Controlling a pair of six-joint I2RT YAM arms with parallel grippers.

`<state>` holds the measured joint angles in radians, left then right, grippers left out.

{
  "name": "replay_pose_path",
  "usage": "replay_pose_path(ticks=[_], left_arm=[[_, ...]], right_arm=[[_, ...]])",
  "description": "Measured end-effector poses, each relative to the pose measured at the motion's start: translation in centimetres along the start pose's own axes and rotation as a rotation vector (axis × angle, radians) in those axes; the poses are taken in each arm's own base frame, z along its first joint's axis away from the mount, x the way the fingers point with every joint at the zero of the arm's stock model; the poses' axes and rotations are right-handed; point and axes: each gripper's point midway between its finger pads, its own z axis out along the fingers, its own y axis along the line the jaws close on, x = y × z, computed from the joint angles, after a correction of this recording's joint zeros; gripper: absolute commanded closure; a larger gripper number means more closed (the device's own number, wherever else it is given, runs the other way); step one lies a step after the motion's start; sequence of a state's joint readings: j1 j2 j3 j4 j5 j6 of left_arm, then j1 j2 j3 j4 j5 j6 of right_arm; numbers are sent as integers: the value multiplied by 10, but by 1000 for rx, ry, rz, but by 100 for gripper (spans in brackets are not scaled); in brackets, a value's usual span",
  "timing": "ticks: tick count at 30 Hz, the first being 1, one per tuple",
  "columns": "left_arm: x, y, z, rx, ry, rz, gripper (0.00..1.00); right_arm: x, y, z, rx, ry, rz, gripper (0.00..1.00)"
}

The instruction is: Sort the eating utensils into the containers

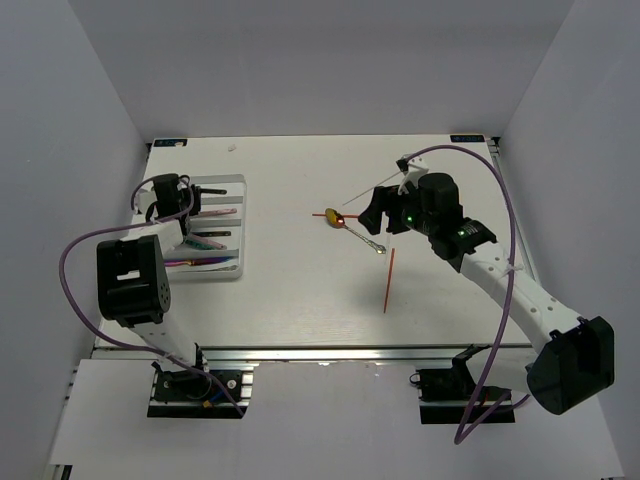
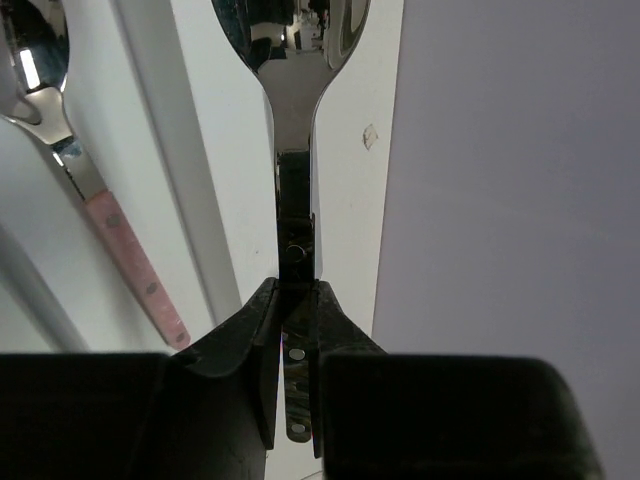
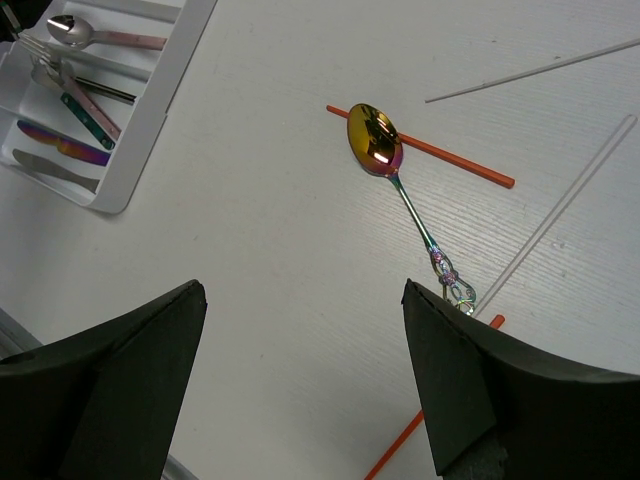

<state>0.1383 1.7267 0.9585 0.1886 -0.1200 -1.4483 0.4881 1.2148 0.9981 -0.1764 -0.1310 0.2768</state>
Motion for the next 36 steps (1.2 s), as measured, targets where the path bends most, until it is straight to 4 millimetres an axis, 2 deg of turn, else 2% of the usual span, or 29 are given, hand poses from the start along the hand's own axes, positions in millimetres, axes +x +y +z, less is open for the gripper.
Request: replay_pose_path(ticks=[2, 6, 7, 9, 10, 13, 18, 22, 24, 26, 28, 31, 34, 36], left_arm=[[0, -2, 2, 11, -1, -10, 97], [2, 3, 7, 1, 6, -34, 77], [2, 5, 7, -3, 8, -38, 60], [3, 10, 7, -11, 11, -42, 47], [3, 12, 7, -14, 11, -43, 37], [4, 11, 6, -8, 14, -46, 23], [7, 6, 6, 5, 36, -39, 17], [9, -13, 0, 26, 63, -6, 13], [8, -30, -11, 48, 74, 46, 10], [5, -58, -33, 102, 86, 113, 8], [2, -87, -63, 183, 95, 189, 2], [-1, -127, -118, 329, 102, 319, 2], [0, -145, -163, 438, 114, 448, 2], [4, -144, -181, 475, 131, 530, 2]], right_arm=[[1, 0, 1, 1, 2, 0, 16], [1, -1, 1, 2, 3, 0, 16], [2, -1, 2, 2, 6, 0, 16], [4, -2, 4, 5, 14, -2, 16], [6, -3, 6, 7, 21, -5, 16], [12, -8, 13, 15, 42, -19, 16], [26, -18, 32, 28, 103, -66, 17], [49, -32, 57, 42, 214, -122, 22], [62, -43, 69, 63, 280, -155, 24], [76, -54, 83, 80, 348, -200, 26], [90, -62, 94, 89, 413, -237, 28], [106, -73, 112, 100, 483, -285, 31], [116, -80, 125, 107, 540, -324, 33], [120, -82, 133, 107, 560, -346, 36]])
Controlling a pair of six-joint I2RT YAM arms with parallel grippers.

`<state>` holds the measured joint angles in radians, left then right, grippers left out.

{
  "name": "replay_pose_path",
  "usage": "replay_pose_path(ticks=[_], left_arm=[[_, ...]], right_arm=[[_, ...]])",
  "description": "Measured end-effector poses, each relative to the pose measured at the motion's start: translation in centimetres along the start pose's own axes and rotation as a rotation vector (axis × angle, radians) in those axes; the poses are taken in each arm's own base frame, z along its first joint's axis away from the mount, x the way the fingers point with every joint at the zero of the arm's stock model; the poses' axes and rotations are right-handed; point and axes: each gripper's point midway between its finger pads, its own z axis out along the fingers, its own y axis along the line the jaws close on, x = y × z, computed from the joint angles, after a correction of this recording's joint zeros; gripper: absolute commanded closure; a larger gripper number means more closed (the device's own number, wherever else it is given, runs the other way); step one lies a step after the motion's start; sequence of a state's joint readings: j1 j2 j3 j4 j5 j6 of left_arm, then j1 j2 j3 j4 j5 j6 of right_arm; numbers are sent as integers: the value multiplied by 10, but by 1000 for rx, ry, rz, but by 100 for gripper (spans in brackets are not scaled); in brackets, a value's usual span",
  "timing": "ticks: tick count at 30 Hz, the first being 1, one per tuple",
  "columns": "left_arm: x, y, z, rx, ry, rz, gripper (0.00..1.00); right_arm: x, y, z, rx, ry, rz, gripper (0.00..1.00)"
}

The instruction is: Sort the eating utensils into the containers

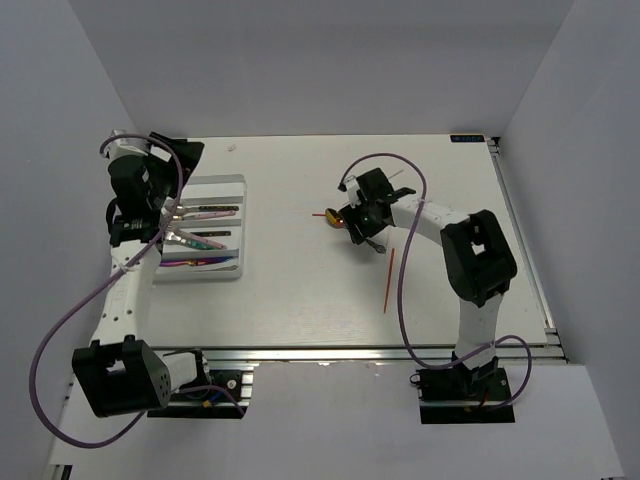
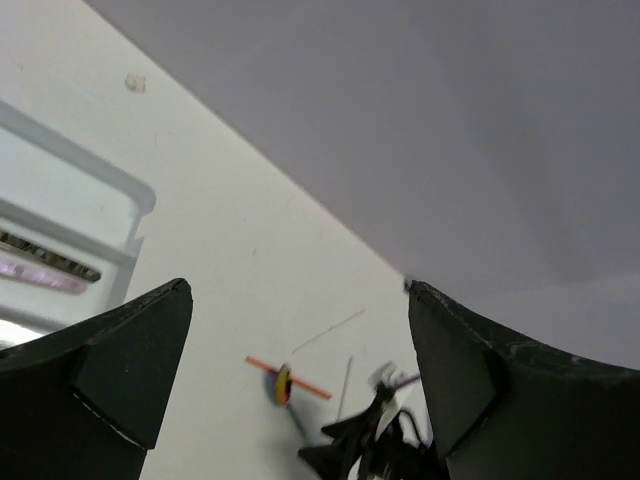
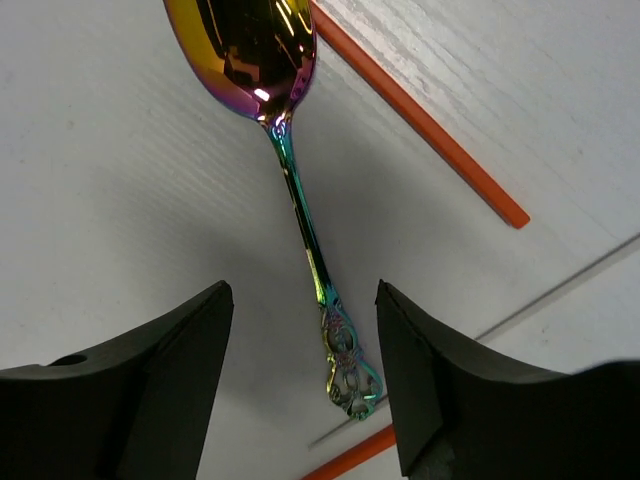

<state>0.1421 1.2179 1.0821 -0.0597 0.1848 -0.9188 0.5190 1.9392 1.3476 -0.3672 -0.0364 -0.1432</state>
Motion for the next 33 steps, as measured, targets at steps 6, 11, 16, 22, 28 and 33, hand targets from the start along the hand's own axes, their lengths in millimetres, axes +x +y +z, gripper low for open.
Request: replay_pose_path(ticks=[6, 11, 16, 22, 28, 33], left_arm=[[47, 37, -17, -44, 169, 128, 2], [82, 69, -27, -95, 300, 155, 2], [89, 72, -33, -92, 333, 175, 2], [99, 67, -48, -42, 345, 154, 2], [125, 50, -60, 18, 365, 116, 2], [175, 11, -75, 111, 422, 97, 4]], right_arm=[[-2, 1, 23, 8, 31, -62, 46], [-18, 2, 34, 4, 15, -102, 84], [-24, 12, 38, -46, 12, -109, 100], [-13, 41, 29, -176, 6, -90, 100], [-16, 116, -2, -333, -38, -64, 100], [-74, 162, -52, -421, -239, 8, 100]])
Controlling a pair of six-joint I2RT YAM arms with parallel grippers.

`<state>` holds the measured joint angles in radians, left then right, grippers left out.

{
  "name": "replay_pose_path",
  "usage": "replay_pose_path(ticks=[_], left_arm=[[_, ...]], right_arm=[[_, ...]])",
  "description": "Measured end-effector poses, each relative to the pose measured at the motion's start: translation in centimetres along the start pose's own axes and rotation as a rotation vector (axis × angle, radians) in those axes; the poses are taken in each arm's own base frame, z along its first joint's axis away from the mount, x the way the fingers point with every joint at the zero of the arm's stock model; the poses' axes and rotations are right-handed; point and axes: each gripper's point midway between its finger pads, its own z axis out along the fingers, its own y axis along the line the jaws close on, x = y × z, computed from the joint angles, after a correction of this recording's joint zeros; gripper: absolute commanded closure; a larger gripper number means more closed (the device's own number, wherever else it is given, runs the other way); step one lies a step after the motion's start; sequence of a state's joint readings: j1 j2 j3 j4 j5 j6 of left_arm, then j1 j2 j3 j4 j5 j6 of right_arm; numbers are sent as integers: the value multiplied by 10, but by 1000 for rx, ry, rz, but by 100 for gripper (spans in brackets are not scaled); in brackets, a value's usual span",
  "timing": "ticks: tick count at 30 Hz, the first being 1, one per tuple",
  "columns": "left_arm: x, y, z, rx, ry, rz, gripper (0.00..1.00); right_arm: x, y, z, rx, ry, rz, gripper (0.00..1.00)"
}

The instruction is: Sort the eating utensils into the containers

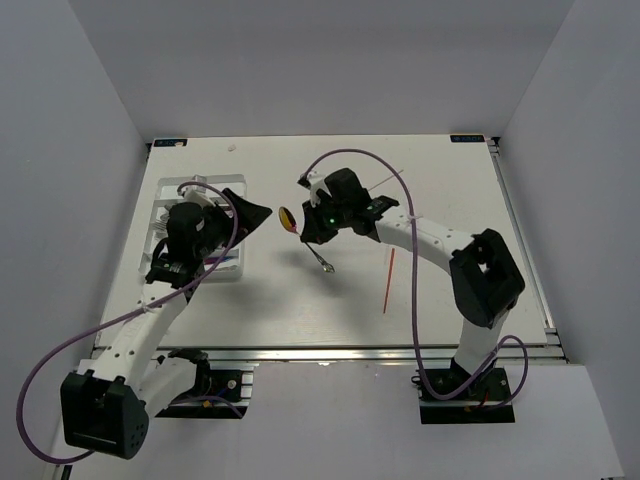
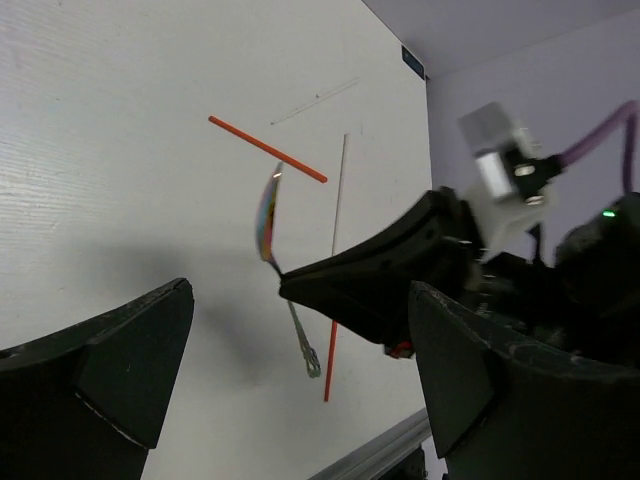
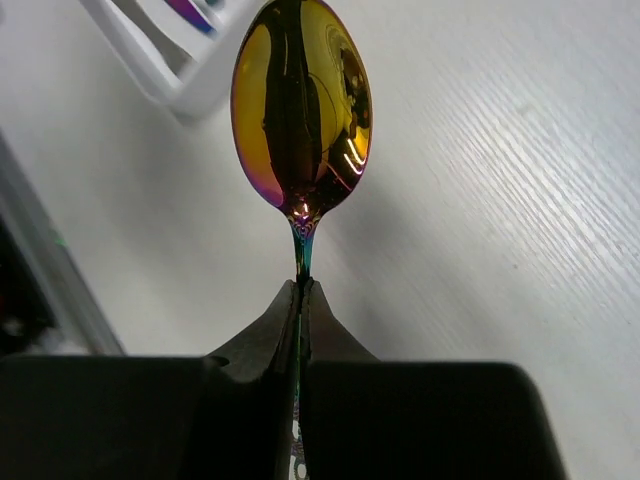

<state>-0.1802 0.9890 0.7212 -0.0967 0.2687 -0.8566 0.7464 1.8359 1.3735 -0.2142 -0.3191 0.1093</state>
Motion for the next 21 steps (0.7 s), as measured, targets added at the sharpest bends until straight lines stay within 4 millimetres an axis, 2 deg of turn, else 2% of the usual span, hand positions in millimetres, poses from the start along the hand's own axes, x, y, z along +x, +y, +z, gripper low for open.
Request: replay_pose_path(ticks=[1, 3, 6, 9, 14, 18, 19, 21], left_arm=[[5, -4, 0, 7, 3, -2, 5], [4, -3, 2, -4, -19, -14, 7], [-1, 2, 7, -26, -46, -24, 9], [1, 5, 18, -27, -33, -36, 15], [11, 7, 36, 7, 14, -71, 16], [17, 2, 42, 51, 39, -91, 20], [19, 0, 42, 63, 44, -94, 22], [20, -4, 42, 80, 52, -101, 36]], right_arm=[[-12, 8, -6, -17, -38, 22, 100], [-29, 19, -15, -45, -88, 57, 100], [-41, 30, -23, -77, -120, 105, 100], [-43, 40, -25, -98, -118, 141, 100], [-41, 57, -24, -127, -102, 166, 100], [-46, 68, -26, -144, -104, 160, 100], [-49, 70, -27, -147, -109, 158, 100], [-55, 74, -29, -154, -122, 152, 100]])
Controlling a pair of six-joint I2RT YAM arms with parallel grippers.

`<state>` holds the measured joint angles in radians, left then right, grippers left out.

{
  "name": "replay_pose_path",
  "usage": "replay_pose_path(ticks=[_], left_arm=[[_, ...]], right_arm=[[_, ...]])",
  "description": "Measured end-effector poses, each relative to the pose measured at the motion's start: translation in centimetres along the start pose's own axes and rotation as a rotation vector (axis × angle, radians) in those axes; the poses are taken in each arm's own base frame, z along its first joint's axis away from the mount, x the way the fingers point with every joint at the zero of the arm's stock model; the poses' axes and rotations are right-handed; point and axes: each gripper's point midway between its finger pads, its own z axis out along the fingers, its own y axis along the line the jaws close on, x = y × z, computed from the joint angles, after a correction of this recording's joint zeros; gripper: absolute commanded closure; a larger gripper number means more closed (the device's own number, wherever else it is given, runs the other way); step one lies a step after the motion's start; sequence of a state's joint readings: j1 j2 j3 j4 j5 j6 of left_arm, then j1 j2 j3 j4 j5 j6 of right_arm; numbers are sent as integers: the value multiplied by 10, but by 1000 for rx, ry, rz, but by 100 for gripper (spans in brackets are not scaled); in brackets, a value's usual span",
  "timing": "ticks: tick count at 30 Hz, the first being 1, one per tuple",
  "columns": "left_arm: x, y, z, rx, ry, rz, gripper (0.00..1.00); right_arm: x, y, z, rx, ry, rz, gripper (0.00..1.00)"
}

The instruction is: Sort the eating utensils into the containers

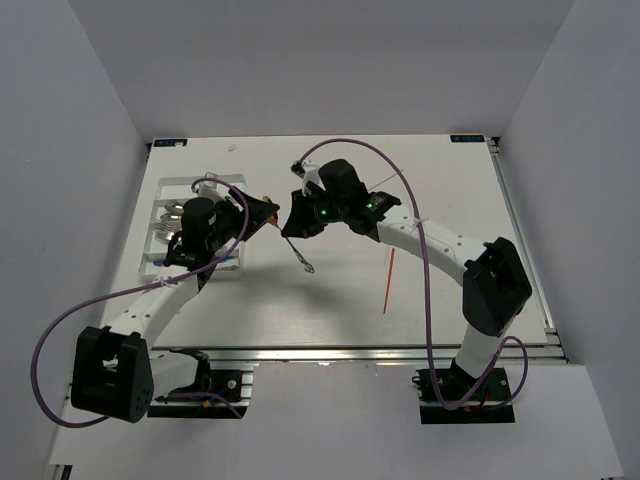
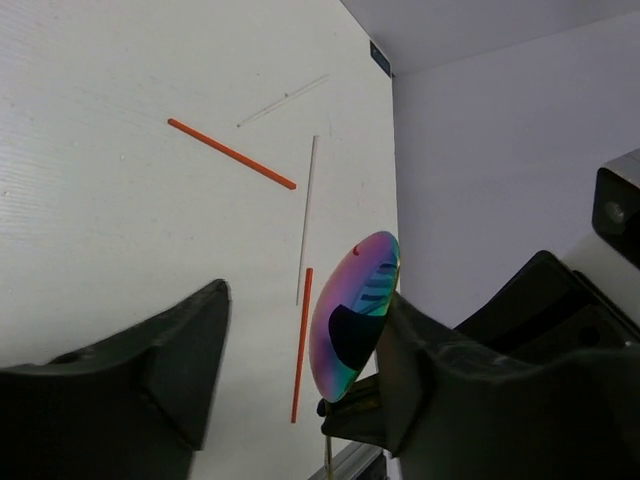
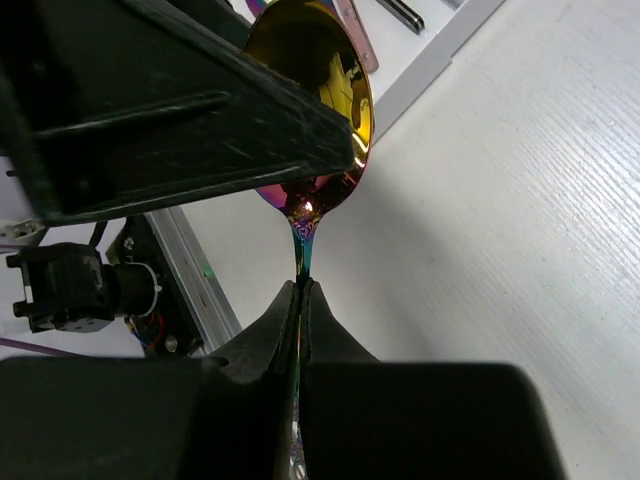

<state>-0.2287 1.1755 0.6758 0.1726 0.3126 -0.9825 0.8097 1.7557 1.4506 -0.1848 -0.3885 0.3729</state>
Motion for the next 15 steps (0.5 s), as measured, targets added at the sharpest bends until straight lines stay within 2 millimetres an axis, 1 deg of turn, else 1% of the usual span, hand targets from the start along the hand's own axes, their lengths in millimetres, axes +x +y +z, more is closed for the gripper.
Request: replay_pose_path(ticks=[1, 2, 5, 6, 7, 8, 10, 11, 12, 13, 14, 15], left_arm=[[1, -2, 0, 10, 5, 1, 43], [2, -4, 1, 20, 9, 3, 55], [6, -5, 4, 40, 33, 10, 75], [9, -4, 6, 39, 44, 15, 87], [10, -2, 7, 36, 53, 17, 96], [11, -2, 8, 36, 59, 24, 100], [11, -1, 9, 26, 64, 40, 100], [9, -1, 10, 18, 62, 48, 100], [7, 0, 11, 9, 58, 55, 100], [4, 0, 11, -11, 51, 61, 100], [-1, 2, 12, -35, 34, 71, 100], [-10, 5, 13, -76, 0, 81, 100]], right_arm=[[-3, 2, 0, -3, -6, -2, 100], [-6, 4, -1, -6, -11, -5, 100], [-11, 7, -1, -6, -8, -6, 100], [-13, 7, 0, -5, -7, -5, 100], [-14, 7, 1, -3, -2, -4, 100], [-13, 5, 2, 2, 5, -2, 100], [-12, 4, 4, 4, 8, 0, 100], [-12, 4, 4, 6, 7, 0, 94], [-13, 3, 4, 9, 5, 0, 61], [-13, 3, 4, 13, 2, 3, 50], [-14, 2, 4, 19, -2, 4, 42], [-16, -1, 4, 35, -9, 2, 24]])
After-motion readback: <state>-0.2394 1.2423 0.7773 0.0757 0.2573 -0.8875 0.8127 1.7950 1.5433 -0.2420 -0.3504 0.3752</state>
